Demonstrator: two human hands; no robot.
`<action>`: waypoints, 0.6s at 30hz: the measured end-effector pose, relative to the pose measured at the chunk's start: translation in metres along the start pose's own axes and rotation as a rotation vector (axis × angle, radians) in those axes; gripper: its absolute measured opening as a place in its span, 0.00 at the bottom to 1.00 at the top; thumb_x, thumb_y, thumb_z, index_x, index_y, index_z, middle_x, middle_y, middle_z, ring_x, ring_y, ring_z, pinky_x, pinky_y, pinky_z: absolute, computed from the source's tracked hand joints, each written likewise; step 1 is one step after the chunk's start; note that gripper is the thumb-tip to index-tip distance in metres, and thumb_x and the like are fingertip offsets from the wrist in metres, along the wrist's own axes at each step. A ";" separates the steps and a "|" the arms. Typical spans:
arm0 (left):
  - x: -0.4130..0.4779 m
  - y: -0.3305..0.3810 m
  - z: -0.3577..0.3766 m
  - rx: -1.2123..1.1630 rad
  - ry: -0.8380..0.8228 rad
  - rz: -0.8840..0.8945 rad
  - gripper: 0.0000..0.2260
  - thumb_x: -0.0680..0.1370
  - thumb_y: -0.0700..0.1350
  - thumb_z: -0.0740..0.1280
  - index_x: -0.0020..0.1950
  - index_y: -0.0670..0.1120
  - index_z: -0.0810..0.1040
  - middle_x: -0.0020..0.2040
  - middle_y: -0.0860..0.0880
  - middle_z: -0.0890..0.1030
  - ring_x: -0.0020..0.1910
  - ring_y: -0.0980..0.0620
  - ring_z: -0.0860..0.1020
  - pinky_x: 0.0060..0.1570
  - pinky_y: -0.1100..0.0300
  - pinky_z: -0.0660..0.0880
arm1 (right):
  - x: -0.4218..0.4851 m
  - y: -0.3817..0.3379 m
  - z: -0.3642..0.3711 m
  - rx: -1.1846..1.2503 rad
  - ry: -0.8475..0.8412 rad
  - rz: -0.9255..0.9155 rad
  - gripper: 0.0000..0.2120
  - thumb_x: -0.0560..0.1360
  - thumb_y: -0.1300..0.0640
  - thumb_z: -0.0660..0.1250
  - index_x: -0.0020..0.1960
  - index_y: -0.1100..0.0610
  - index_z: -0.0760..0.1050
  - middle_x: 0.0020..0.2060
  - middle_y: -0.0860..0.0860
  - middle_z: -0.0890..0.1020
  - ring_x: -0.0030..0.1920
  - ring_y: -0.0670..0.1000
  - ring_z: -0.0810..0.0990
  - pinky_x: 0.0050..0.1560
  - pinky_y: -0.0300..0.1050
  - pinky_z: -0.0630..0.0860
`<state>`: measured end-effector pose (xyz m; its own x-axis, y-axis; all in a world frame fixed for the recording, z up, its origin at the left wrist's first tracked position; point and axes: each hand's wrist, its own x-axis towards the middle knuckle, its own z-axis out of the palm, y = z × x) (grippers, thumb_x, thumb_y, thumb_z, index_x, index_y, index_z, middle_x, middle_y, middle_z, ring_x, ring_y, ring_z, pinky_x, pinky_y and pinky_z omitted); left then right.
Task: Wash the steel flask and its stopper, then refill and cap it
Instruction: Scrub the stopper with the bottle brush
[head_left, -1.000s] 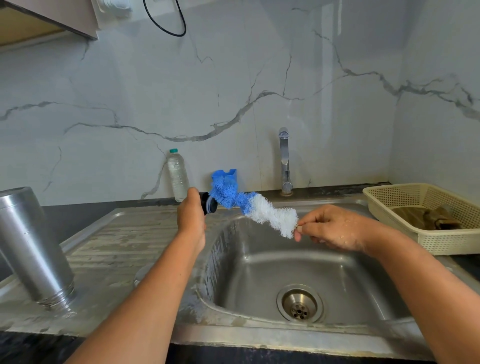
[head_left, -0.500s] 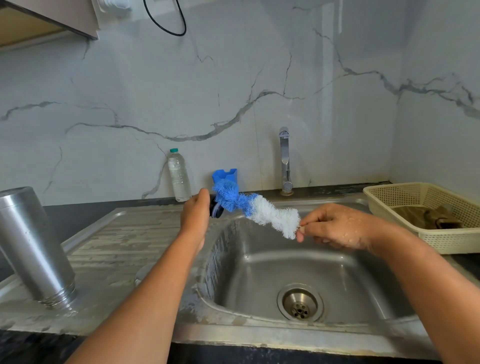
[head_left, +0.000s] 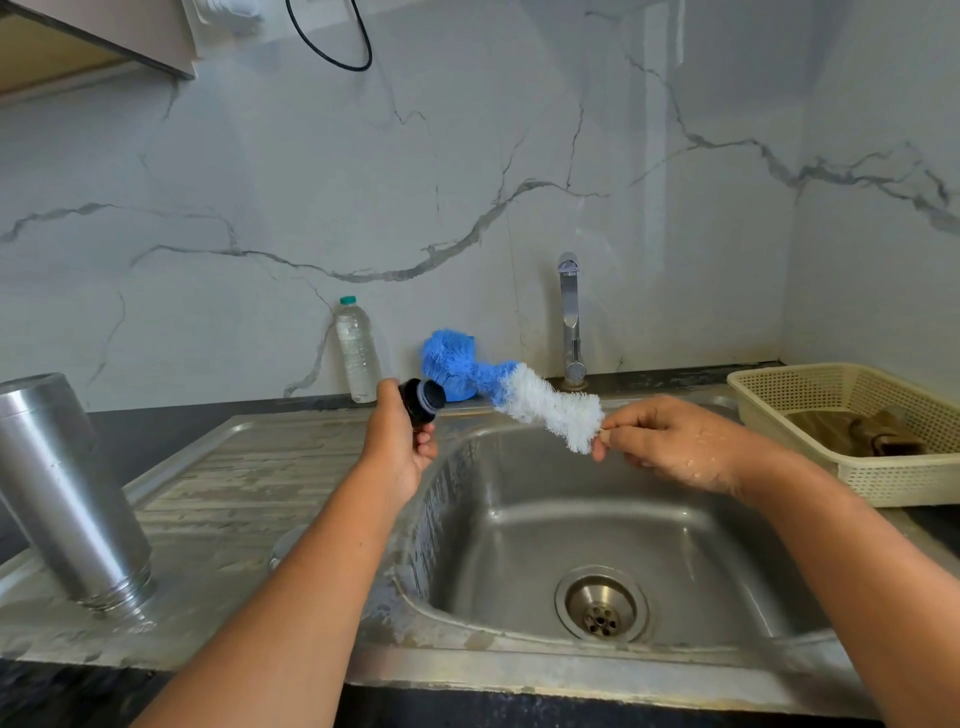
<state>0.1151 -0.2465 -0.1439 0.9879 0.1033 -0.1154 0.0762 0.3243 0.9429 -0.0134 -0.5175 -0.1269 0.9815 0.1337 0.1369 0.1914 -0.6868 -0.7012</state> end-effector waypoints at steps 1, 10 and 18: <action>0.001 0.001 0.001 -0.084 -0.012 -0.041 0.13 0.82 0.52 0.57 0.45 0.45 0.73 0.31 0.48 0.70 0.25 0.55 0.63 0.21 0.64 0.59 | 0.002 0.001 0.002 0.021 0.007 -0.013 0.14 0.83 0.49 0.62 0.44 0.44 0.84 0.27 0.42 0.70 0.27 0.41 0.66 0.37 0.41 0.65; -0.004 -0.005 0.009 -0.252 -0.119 -0.117 0.15 0.83 0.51 0.54 0.46 0.44 0.73 0.31 0.47 0.71 0.26 0.54 0.64 0.22 0.64 0.62 | 0.010 0.002 0.020 0.037 -0.041 -0.016 0.13 0.83 0.47 0.62 0.45 0.43 0.84 0.27 0.43 0.70 0.30 0.46 0.66 0.38 0.44 0.66; -0.002 -0.003 0.005 -0.226 -0.090 -0.106 0.15 0.84 0.51 0.52 0.46 0.44 0.73 0.31 0.47 0.70 0.26 0.54 0.64 0.21 0.65 0.60 | 0.006 0.002 0.015 0.039 -0.085 -0.012 0.14 0.83 0.48 0.62 0.46 0.44 0.85 0.28 0.44 0.69 0.29 0.46 0.64 0.32 0.41 0.64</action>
<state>0.1135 -0.2529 -0.1450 0.9848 -0.0228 -0.1722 0.1578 0.5315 0.8322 -0.0070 -0.5074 -0.1380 0.9754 0.2025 0.0868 0.2009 -0.6566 -0.7270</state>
